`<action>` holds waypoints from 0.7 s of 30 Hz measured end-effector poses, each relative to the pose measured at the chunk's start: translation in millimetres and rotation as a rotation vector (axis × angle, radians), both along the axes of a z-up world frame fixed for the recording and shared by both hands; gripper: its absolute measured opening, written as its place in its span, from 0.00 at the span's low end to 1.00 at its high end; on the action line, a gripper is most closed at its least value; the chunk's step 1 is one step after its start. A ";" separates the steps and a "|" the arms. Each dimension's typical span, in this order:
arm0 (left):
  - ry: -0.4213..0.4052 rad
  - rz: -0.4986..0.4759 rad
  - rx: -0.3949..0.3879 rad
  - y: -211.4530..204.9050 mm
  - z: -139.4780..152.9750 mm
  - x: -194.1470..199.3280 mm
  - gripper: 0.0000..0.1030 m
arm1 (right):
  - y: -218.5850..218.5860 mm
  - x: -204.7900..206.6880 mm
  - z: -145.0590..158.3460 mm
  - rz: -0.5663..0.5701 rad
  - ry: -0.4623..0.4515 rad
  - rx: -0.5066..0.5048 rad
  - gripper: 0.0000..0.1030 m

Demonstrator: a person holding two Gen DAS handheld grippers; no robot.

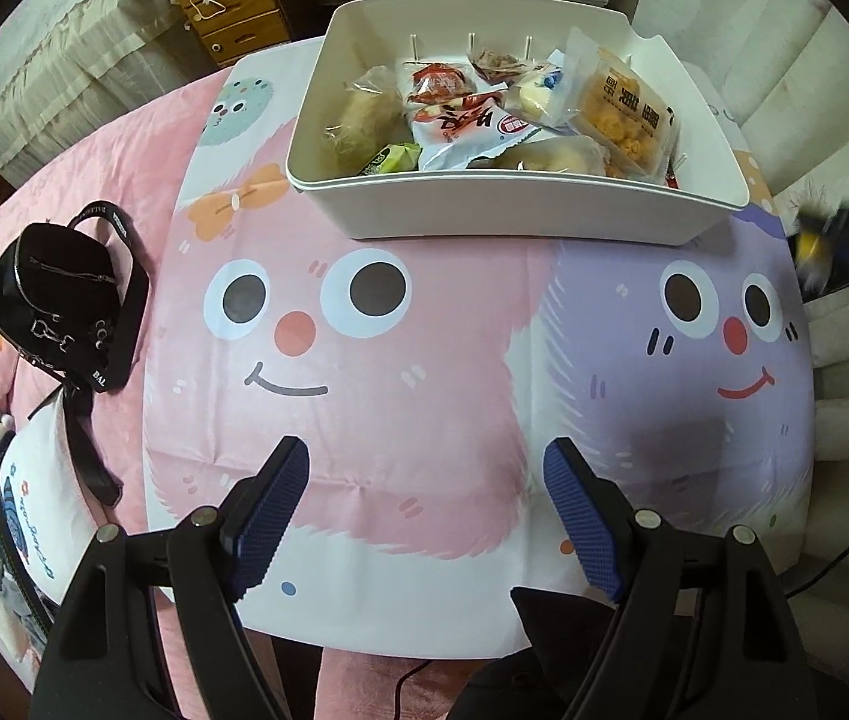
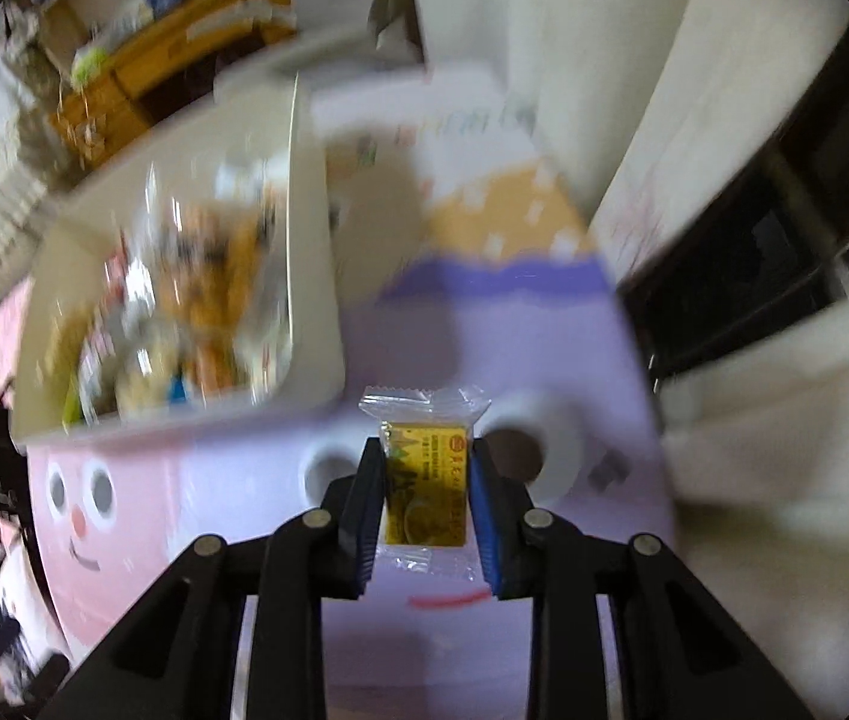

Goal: Organize snacks
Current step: 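Carry the yellow candy over the tray and open the right gripper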

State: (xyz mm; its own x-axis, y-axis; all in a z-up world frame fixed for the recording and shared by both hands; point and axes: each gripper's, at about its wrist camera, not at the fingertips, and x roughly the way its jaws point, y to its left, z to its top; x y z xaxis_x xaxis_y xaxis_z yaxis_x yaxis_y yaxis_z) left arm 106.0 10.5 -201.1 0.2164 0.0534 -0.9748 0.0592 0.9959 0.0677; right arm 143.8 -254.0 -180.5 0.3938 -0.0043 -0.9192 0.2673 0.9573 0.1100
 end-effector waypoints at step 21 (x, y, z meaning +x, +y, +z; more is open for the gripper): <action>-0.091 -0.006 -0.023 -1.2 29.7 -2.1 0.77 | 61.6 18.9 60.5 0.328 -0.428 0.163 0.67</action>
State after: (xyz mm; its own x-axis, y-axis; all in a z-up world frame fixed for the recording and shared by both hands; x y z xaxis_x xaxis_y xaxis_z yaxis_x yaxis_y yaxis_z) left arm 103.8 9.3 -171.4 0.3043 0.0301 -0.9521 0.0594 0.9970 0.0505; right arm 162.7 -192.3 -120.0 0.6886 0.3099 -0.6556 -0.1427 0.9443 0.2964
